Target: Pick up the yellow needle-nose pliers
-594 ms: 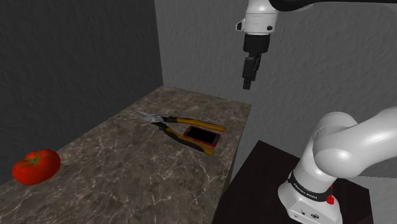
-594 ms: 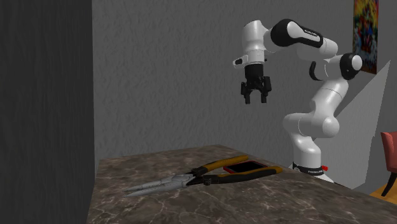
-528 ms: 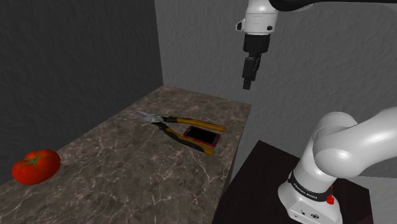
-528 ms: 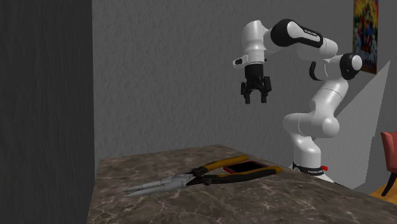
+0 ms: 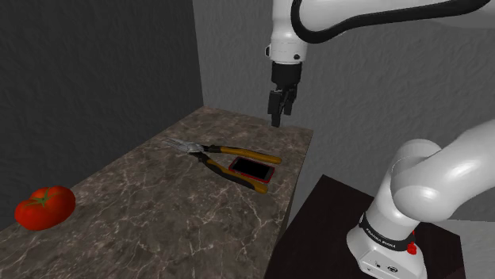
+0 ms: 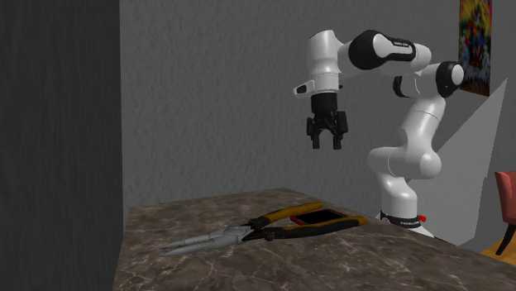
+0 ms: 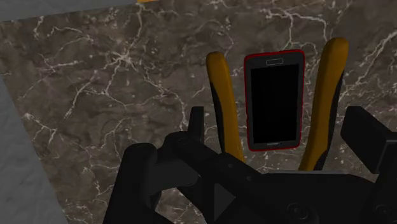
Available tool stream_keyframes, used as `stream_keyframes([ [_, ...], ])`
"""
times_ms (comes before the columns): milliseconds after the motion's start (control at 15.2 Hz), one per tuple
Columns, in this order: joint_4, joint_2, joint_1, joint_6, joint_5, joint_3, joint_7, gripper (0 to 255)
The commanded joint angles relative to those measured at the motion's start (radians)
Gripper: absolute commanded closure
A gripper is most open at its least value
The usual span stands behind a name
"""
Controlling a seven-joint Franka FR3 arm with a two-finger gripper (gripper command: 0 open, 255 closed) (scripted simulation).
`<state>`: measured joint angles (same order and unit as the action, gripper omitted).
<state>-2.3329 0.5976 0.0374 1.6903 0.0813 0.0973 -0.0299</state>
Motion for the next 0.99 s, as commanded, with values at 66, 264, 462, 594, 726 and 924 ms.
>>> stream_keyframes([
  [66, 0.021, -0.095, 0.003, 0.078, 0.013, 0.036, 0.052, 0],
  [264, 0.054, -0.194, 0.007, 0.147, 0.019, 0.072, 0.107, 0],
  [462, 0.1, -0.298, 0.009, 0.209, 0.015, 0.106, 0.163, 0],
  [594, 0.137, -0.371, 0.012, 0.246, 0.007, 0.126, 0.202, 0],
  [726, 0.18, -0.445, 0.015, 0.278, -0.006, 0.143, 0.242, 0],
  [924, 0.254, -0.56, 0.023, 0.319, -0.033, 0.164, 0.303, 0],
])
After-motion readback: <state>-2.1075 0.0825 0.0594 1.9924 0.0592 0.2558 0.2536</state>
